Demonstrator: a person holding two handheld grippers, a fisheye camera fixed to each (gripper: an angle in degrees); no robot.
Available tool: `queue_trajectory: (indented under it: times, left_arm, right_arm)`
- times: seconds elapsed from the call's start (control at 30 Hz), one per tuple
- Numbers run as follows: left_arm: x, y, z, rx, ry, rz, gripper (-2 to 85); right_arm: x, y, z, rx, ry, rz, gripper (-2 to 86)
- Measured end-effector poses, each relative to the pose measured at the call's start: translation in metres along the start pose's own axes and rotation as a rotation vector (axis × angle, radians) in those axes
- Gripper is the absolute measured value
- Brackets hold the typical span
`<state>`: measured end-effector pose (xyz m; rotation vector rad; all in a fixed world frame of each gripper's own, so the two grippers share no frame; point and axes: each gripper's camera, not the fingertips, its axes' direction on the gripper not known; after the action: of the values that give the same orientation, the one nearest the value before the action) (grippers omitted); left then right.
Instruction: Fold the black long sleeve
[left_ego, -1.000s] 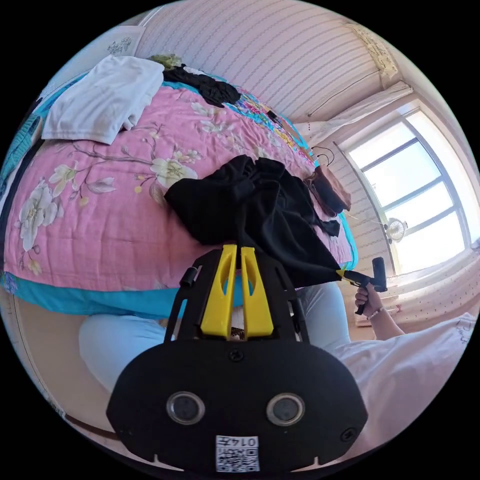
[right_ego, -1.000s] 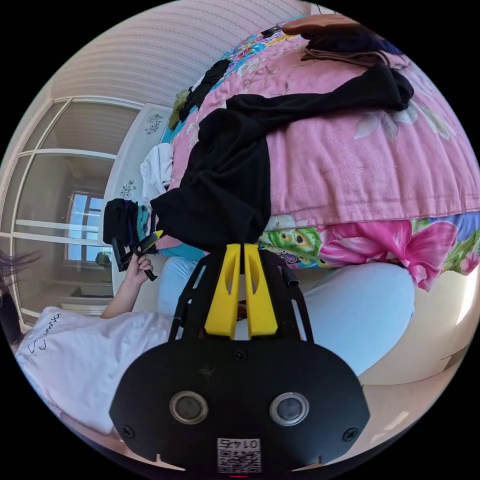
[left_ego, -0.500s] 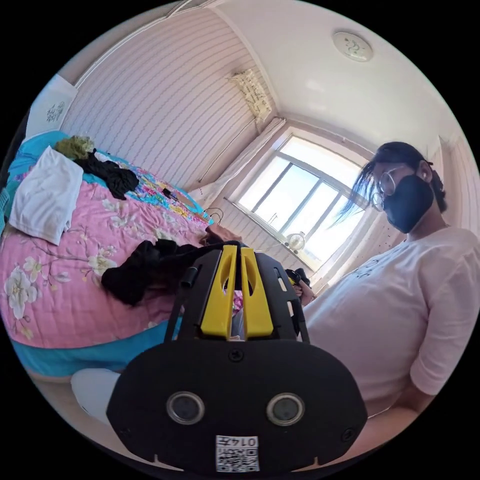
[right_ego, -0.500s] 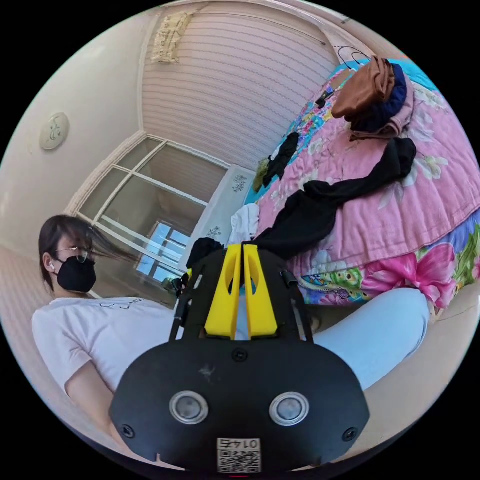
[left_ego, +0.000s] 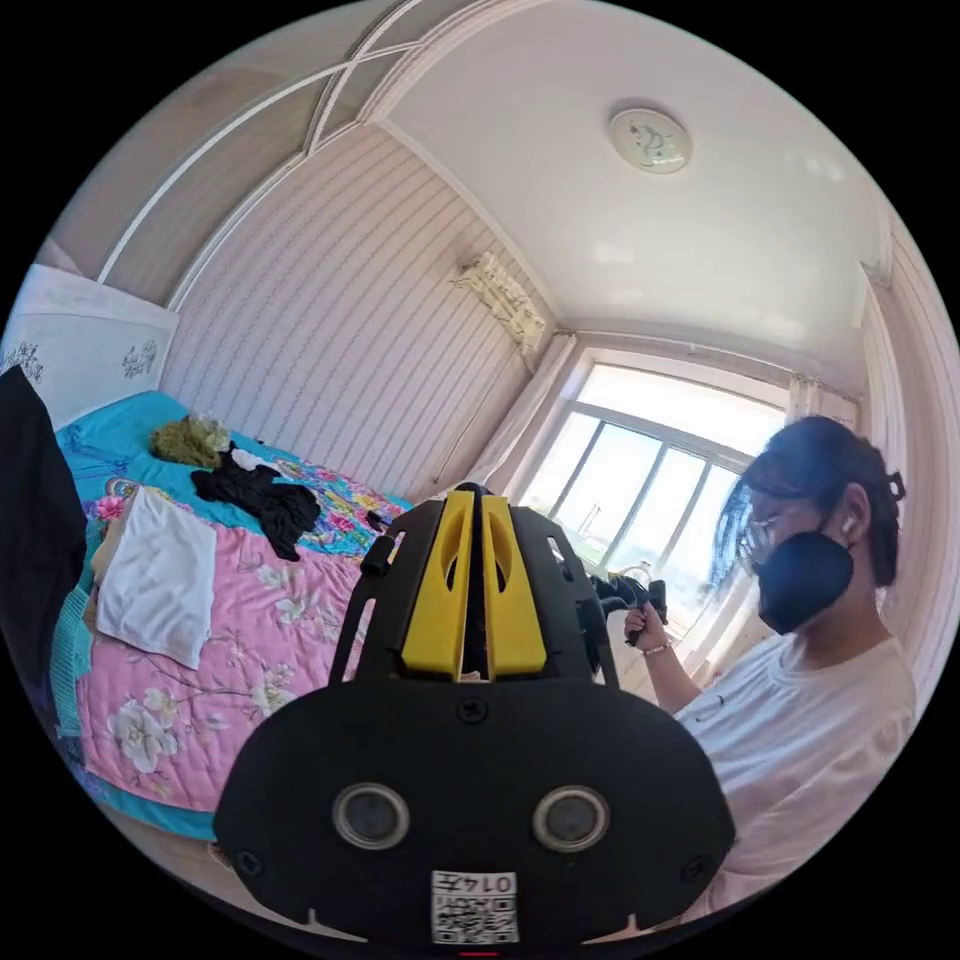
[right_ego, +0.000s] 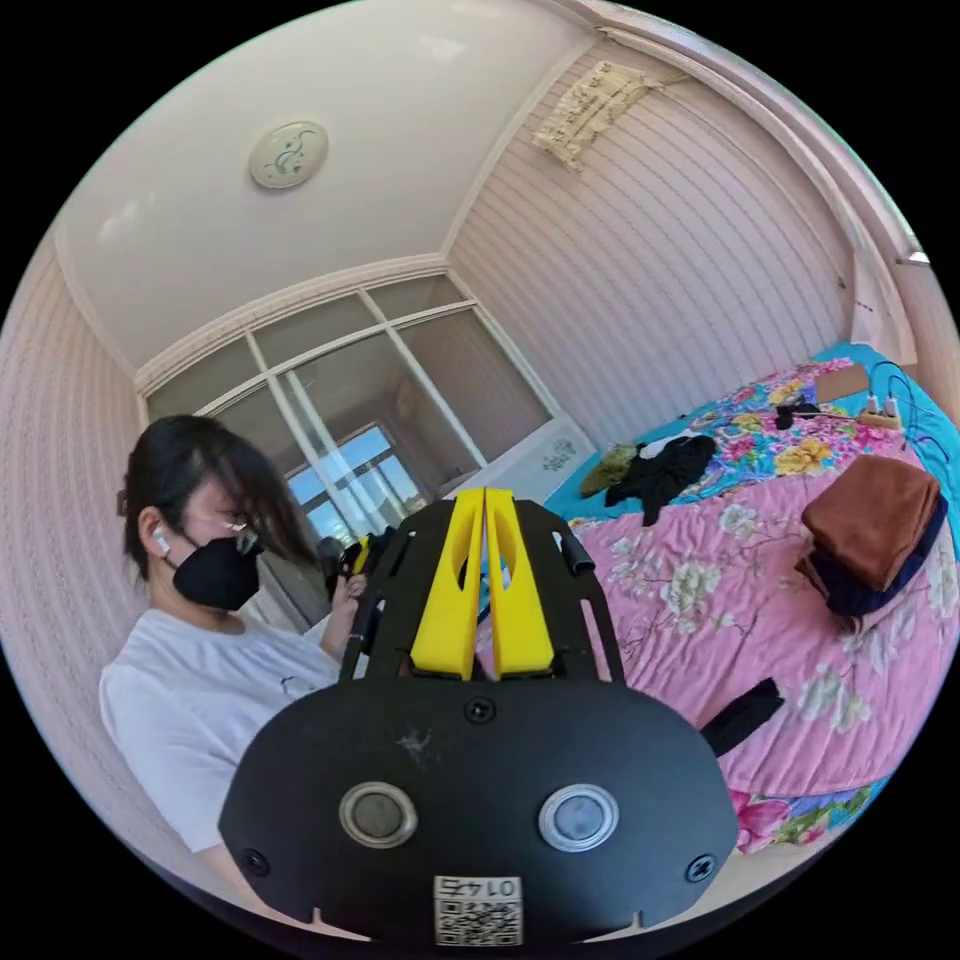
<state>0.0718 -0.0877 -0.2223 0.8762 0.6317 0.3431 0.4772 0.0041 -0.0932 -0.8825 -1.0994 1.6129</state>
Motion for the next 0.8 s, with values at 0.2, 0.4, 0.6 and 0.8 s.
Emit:
queue_trajectory:
  times: [0.2, 0.4, 0.6, 0.8]
  left_arm:
    - [-0.038, -0.001, 0.097, -0.232, -0.126, -0.019, -1.0]
    - [-0.089, 0.036, 0.101, -0.346, -0.323, -0.173, -1.0]
    - [-0.101, 0.040, 0.068, -0.340, -0.391, -0.212, -1.0]
    - [-0.102, 0.043, 0.049, -0.301, -0.365, -0.253, -1.0]
  right_arm:
    - [0.071, 0.000, 0.135, -0.381, 0.203, 0.054, -0.3]
    - [0.110, 0.133, 0.298, -0.745, 0.116, 0.147, 1.6]
    - [0.142, 0.196, 0.393, -0.826, 0.164, 0.332, 11.1]
    - [0.147, 0.206, 0.428, -0.853, 0.143, 0.461, 4.8]
